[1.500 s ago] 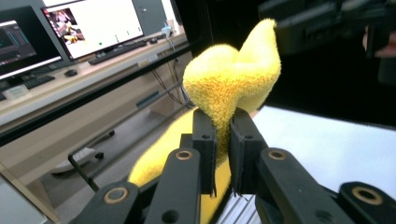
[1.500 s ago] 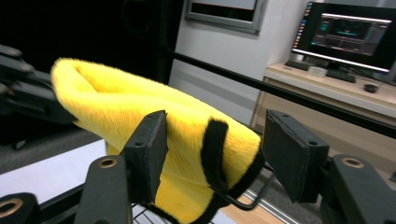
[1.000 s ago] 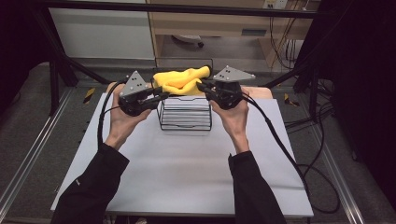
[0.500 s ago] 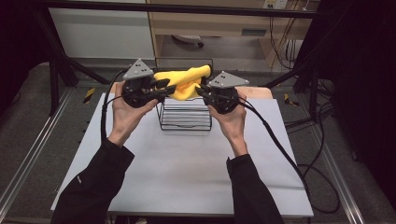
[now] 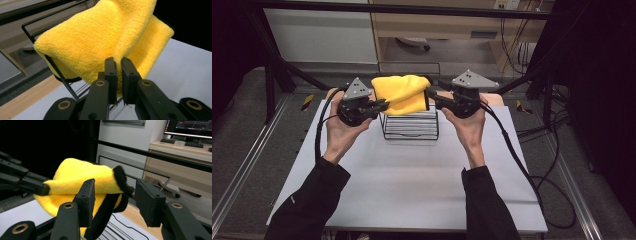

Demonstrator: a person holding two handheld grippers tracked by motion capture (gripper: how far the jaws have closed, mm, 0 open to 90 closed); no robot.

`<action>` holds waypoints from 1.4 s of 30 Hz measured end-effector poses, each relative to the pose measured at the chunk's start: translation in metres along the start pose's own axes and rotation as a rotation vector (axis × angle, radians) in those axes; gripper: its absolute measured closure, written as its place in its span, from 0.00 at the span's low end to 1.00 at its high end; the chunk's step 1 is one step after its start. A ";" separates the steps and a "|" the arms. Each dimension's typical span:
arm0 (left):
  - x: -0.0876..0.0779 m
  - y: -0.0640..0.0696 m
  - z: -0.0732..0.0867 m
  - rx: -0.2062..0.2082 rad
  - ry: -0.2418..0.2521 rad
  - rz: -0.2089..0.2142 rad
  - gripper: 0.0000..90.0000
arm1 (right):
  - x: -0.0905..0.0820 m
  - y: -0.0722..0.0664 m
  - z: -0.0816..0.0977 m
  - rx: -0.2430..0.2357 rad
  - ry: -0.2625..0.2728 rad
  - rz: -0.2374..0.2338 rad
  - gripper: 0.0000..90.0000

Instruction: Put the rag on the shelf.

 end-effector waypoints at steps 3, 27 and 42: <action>0.000 -0.003 0.002 0.010 -0.001 0.001 0.93 | 0.006 0.005 -0.002 0.010 -0.007 0.005 0.55; -0.013 -0.022 -0.015 -0.142 0.086 0.006 0.40 | 0.026 -0.017 0.036 -0.090 -0.157 -0.085 0.93; 0.005 -0.032 -0.003 -0.219 0.006 -0.051 0.41 | 0.028 -0.024 0.042 -0.084 -0.198 -0.097 0.93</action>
Point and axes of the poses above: each handheld gripper's, and its own axes: x roughly forward along the jaws, z roughly out of its underside, y roughly to its right, the point moved 7 cm from there along x, roughly forward along the jaws, and after that the axes turned 11 degrees about -x, right-handed, at the moved point
